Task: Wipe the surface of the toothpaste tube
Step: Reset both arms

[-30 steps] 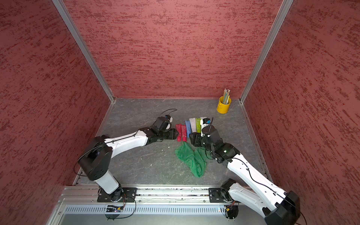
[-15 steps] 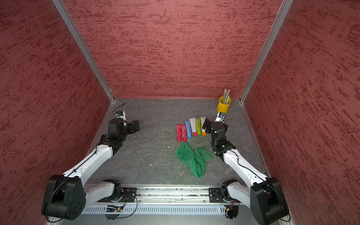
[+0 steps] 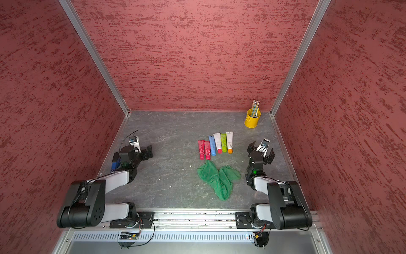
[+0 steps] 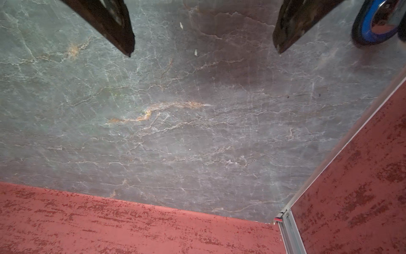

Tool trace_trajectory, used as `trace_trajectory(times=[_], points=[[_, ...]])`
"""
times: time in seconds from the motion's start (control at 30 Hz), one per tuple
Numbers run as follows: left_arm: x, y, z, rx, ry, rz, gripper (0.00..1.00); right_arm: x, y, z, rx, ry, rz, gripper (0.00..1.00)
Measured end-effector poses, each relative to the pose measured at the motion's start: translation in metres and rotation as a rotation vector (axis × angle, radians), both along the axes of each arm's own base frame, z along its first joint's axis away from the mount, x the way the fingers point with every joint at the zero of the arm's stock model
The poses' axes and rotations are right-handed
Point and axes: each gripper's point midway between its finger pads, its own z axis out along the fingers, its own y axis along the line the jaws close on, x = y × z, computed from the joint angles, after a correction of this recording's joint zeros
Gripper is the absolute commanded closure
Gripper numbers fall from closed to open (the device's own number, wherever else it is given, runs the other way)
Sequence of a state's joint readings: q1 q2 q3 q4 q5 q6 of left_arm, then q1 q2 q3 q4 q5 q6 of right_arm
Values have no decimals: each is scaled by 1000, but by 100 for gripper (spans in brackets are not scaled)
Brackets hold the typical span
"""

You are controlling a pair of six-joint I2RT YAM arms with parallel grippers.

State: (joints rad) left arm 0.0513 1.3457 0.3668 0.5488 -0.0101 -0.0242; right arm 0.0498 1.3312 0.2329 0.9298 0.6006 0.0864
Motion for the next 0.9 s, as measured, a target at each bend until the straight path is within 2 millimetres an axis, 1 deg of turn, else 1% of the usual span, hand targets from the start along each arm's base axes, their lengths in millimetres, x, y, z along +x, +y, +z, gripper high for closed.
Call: trace_trajectory(times=[0.1, 0.13, 0.2, 0.27, 0.3, 0.43, 0.67, 0.73, 0.8, 0.83, 0.9], points=[[10, -4, 16, -6, -98, -28, 0, -5, -1, 5, 14, -64, 16, 1], [13, -8, 18, -3, -122, -45, 0, -7, 0, 8, 22, -95, 26, 1], [18, -16, 10, 11, -130, -86, 0, -8, -3, 10, 36, -136, 34, 1], [18, -25, -1, 17, -112, -120, 0, -6, -5, 9, 49, -146, 47, 1], [17, -29, -3, 18, -112, -132, 0, -4, -5, 9, 54, -156, 59, 1], [19, -28, 3, 27, -140, -128, 0, -4, 2, 18, 57, -207, 121, 1], [22, -26, 6, 37, -151, -119, 0, -4, 15, 26, 48, -252, 208, 1], [22, -26, 7, 38, -152, -118, 0, -2, 22, 22, 35, -248, 251, 1], [22, -25, 7, 40, -152, -116, 0, 0, 27, 7, 35, -202, 275, 1], [22, -25, 7, 40, -151, -116, 0, 0, 27, 5, 37, -196, 277, 1], [22, -26, 7, 41, -151, -116, 0, 1, 27, 9, 34, -209, 274, 1]])
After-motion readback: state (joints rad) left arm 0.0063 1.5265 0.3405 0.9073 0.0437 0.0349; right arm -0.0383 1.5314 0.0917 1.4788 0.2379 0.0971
